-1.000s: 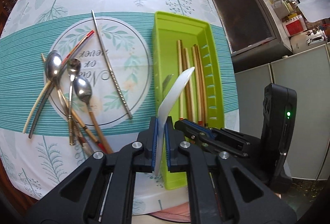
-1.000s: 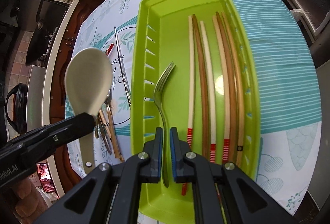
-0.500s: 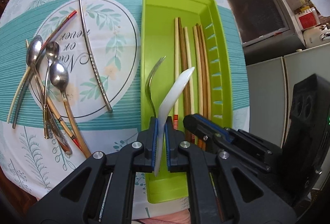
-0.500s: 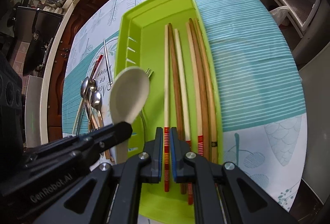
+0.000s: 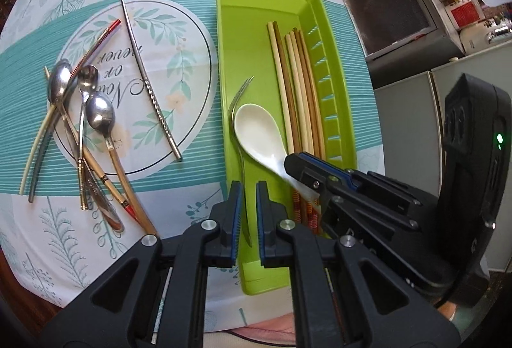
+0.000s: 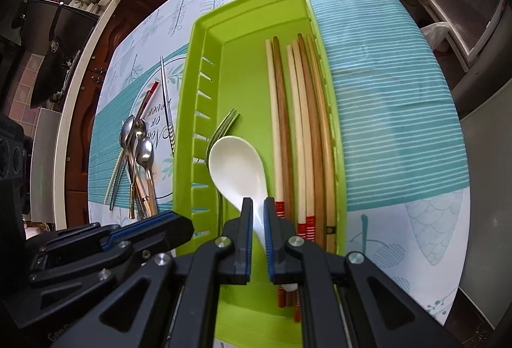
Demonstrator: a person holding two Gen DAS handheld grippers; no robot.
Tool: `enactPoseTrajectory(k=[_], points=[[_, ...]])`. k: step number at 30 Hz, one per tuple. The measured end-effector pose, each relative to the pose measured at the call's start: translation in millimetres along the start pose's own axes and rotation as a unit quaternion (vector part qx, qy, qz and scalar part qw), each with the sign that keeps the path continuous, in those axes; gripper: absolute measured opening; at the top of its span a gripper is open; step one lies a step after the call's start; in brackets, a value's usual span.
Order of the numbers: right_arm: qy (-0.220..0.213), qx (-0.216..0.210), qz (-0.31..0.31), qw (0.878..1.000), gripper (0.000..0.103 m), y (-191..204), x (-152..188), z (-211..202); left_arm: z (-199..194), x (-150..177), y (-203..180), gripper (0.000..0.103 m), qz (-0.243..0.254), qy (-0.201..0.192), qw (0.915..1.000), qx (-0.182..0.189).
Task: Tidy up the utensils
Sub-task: 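Release the fork into the tray with the right tool while the left tool drops the spoon there, then move both tools back over the plate of cutlery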
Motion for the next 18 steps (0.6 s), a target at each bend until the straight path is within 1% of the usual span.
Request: enactPoseTrajectory(k=[1, 5, 7, 13, 18], points=[[0.000, 0.001, -0.001, 1.000, 0.007, 1, 0, 0, -4, 2, 0, 0.005, 0.008, -0.004, 0.9999, -0.009], [0.001, 0.006, -0.003, 1.000, 0.007, 2, 1, 0, -16, 6, 2, 0.005, 0.024, -0.013, 0.9995, -0.016], [0.002, 0.001, -0.001, 1.000, 0.007, 2, 2, -1, -22, 7, 6, 0.005, 0.028, -0.022, 0.9991, -0.024], [0.012, 0.001, -0.003, 1.000, 0.007, 8, 4, 3, -43, 12, 33, 0.005, 0.015, -0.041, 0.9987, -0.027], [0.006, 0.010, -0.011, 1.000, 0.007, 15, 5, -2, -61, 14, 59, 0.005, 0.008, -0.057, 0.9974, -0.043]])
Point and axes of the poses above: each gripper's, at about its wrist camera, not at the fingertips, and z roughly the way its jaws point, y to its left, x to its underside, the point moved 2 cm from there along z, roughly the way its jaws point, and after that the axes turned 13 degrees about x, right-handed, at the moved point
